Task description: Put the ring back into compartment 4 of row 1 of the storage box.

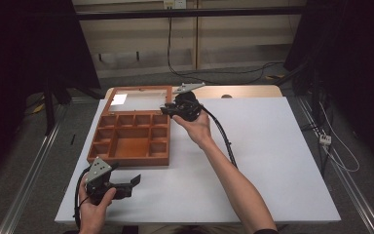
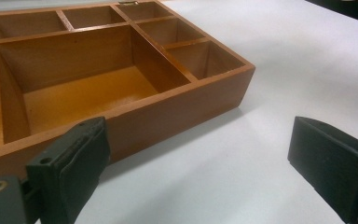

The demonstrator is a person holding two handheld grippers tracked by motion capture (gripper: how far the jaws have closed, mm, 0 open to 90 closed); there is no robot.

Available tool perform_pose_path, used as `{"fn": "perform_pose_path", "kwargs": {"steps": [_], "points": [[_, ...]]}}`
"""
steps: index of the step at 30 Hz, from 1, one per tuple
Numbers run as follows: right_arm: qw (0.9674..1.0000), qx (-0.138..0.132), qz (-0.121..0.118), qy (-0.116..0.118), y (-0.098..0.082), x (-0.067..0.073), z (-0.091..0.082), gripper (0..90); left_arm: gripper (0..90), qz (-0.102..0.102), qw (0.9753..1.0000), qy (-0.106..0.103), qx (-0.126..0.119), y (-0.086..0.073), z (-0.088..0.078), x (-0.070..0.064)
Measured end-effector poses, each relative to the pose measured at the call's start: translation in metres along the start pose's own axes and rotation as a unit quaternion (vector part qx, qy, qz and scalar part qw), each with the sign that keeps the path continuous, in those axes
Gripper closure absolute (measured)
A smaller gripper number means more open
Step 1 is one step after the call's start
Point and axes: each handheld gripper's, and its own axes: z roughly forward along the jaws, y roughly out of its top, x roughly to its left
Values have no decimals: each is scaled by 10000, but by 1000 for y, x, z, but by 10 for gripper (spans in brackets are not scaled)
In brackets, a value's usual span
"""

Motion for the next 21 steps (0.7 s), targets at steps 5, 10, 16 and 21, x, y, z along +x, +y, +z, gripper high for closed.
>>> {"fn": "perform_pose_path", "kwargs": {"steps": [5,10,16,21], "points": [[9999,103,-15,-22,5,-1,10,723,53,-30,10000,15,-18,0,-1,1],[9998,170,-33,-49,3,-3,14,723,53,8,10000,-16,-20,-1,-2,2],[9996,261,-35,-71,-1,-6,19,723,53,-22,10000,1,-2,0,-1,1],[9996,231,-71,-108,-3,-3,25,723,53,-23,10000,-27,37,-1,0,1]]}}
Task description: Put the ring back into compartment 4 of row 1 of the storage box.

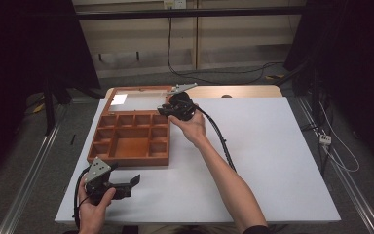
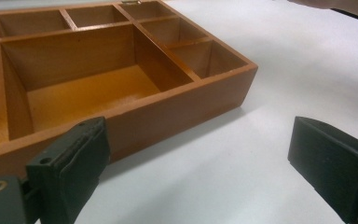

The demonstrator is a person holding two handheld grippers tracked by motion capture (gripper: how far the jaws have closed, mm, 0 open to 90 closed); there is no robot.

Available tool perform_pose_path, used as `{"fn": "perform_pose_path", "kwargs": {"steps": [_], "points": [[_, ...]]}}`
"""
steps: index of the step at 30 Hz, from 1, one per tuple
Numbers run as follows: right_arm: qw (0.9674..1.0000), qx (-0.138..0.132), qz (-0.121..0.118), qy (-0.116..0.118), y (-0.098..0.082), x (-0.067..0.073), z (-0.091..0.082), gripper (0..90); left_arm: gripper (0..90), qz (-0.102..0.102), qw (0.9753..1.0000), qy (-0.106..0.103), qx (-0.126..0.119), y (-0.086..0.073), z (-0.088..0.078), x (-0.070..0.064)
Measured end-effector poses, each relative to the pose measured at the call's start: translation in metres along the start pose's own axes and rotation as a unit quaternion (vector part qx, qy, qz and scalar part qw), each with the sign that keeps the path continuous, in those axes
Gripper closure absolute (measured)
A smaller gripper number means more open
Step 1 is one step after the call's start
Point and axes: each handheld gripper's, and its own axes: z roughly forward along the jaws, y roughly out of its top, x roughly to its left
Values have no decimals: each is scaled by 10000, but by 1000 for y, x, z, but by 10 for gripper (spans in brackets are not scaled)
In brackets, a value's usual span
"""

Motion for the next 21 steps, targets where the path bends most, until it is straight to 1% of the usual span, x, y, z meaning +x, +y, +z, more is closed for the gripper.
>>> {"fn": "perform_pose_path", "kwargs": {"steps": [3,5,8,10,16,19,21], "points": [[10000,-17,34,14,-1,1,4,724,53,-7,10000,29,-34,0,-1,0],[10000,27,26,5,-3,0,7,724,53,-3,10000,20,-20,0,-1,0],[9999,77,83,2,-6,-1,11,724,53,-17,10000,19,-16,0,0,0],[9999,88,125,45,-7,0,12,723,53,16,10000,-1,-3,0,0,0],[9998,162,118,-21,-11,0,18,724,53,28,10000,-16,0,0,0,-1],[9998,145,167,-3,-12,0,21,723,53,-32,10000,15,-20,1,1,-1],[9998,127,167,-29,-12,0,22,723,53,4,10000,4,0,1,2,-2]]}}
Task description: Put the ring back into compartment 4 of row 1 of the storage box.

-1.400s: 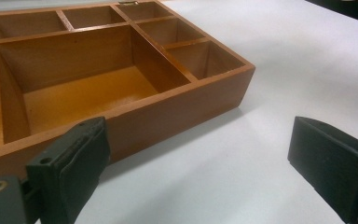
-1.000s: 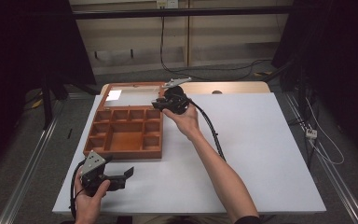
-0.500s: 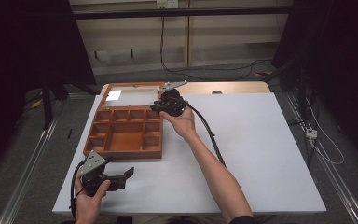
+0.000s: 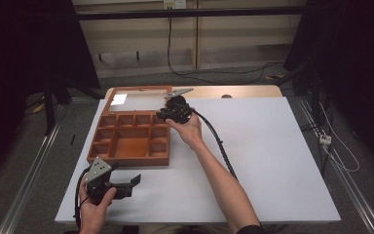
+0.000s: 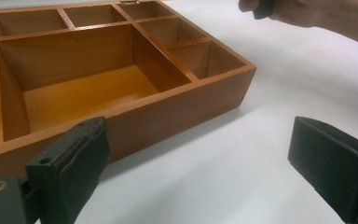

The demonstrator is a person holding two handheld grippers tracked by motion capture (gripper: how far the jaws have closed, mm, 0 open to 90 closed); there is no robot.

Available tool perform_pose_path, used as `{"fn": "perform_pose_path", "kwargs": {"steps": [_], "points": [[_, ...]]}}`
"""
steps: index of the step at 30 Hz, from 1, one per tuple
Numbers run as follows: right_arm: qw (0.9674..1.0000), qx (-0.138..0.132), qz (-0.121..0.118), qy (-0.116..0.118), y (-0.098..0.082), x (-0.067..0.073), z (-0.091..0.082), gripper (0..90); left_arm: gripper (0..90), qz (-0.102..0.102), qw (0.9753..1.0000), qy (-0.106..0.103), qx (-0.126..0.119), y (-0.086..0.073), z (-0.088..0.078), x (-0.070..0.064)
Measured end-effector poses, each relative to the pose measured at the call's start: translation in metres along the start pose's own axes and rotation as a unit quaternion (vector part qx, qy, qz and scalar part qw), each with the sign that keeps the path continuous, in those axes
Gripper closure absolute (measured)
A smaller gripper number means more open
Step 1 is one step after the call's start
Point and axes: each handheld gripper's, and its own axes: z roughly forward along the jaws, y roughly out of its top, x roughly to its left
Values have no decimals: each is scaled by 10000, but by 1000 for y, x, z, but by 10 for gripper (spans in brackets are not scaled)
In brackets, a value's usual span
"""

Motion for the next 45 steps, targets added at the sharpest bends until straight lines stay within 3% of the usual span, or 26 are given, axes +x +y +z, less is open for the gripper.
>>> {"fn": "perform_pose_path", "kwargs": {"steps": [9,18,34,41,45], "points": [[10000,42,51,-45,-4,-2,8,723,51,-28,10000,-5,-21,-1,-2,2],[9997,195,-106,-114,-8,-2,12,721,51,-17,10000,10,-54,-1,-3,2],[9993,318,-85,-171,-13,-4,18,712,51,-49,10000,29,-70,0,-4,3],[9990,352,-155,-208,-14,-2,20,688,51,-50,10000,23,-78,0,-4,3],[9993,342,-46,-127,-14,-3,19,643,51,-36,10000,17,-74,0,-4,3]]}}
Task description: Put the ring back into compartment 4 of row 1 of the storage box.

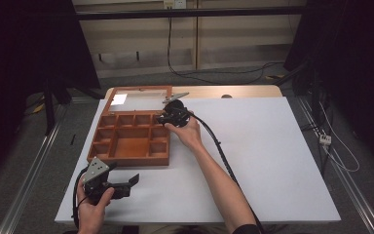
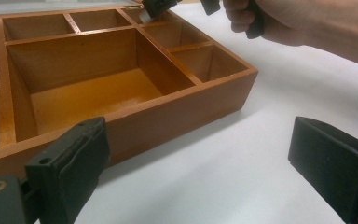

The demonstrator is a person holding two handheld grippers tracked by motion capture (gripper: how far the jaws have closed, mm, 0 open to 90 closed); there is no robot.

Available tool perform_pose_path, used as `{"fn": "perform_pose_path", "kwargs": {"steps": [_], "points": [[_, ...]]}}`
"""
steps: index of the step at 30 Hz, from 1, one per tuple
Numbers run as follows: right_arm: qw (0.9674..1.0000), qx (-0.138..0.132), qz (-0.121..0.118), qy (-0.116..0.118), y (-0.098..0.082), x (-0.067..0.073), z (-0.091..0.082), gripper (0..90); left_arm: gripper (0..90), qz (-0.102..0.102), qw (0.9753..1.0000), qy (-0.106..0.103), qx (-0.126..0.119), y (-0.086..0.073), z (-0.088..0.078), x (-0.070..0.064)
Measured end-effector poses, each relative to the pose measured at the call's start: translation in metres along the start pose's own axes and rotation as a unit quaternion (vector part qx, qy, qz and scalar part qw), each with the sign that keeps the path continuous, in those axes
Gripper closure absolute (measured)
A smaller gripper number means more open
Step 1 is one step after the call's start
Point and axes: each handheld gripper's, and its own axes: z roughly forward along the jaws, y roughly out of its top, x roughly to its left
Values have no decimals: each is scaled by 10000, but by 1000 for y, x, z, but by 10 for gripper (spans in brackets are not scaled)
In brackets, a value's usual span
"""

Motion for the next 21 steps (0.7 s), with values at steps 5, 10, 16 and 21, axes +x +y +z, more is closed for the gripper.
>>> {"fn": "perform_pose_path", "kwargs": {"steps": [5,10,16,21], "points": [[9999,-125,59,-21,2,-2,-4,557,51,-17,10000,43,22,-1,0,1],[9998,-175,72,-49,3,-2,-5,473,52,-7,10000,56,35,-1,0,1],[9997,-202,86,-48,2,-1,-10,366,52,-52,10000,13,24,-1,1,2],[9996,-189,197,-101,1,-3,-16,257,51,-43,10000,12,8,1,1,2]]}}
